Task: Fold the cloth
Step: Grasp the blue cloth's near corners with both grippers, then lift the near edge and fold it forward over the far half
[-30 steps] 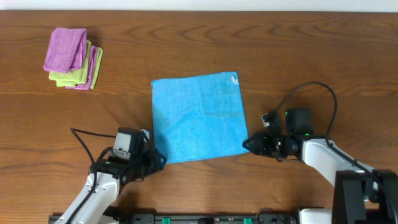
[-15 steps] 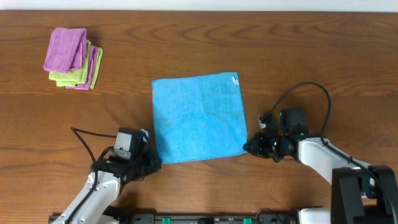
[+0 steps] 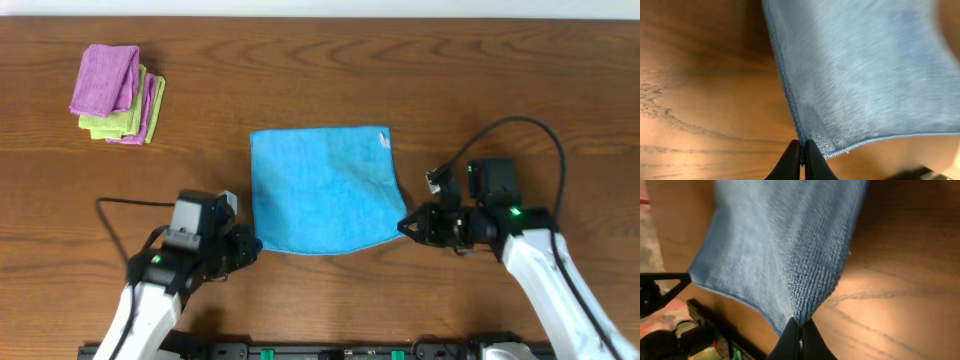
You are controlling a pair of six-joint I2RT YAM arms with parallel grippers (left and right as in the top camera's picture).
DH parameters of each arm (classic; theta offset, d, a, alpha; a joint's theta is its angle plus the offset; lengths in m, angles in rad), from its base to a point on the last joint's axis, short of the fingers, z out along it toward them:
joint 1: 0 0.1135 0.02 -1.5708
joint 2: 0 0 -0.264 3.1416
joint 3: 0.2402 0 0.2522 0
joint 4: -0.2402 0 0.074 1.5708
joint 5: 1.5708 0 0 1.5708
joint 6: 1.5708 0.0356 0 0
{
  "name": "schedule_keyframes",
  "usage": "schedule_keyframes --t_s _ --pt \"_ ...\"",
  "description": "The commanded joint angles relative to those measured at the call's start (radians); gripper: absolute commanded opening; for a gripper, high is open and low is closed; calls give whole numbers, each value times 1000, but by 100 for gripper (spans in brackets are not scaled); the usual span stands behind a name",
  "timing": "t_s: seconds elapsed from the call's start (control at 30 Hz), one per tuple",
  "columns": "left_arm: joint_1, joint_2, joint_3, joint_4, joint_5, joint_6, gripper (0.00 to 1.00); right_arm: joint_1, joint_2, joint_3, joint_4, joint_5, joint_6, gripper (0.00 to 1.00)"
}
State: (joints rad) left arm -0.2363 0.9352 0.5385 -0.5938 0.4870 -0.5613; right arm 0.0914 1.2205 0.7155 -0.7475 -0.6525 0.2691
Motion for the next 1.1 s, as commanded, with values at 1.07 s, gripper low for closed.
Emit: schedule_keyframes --t_s 1.07 --pt "69 535 289 422 -42 60 6 8 277 97 497 118 183 1"
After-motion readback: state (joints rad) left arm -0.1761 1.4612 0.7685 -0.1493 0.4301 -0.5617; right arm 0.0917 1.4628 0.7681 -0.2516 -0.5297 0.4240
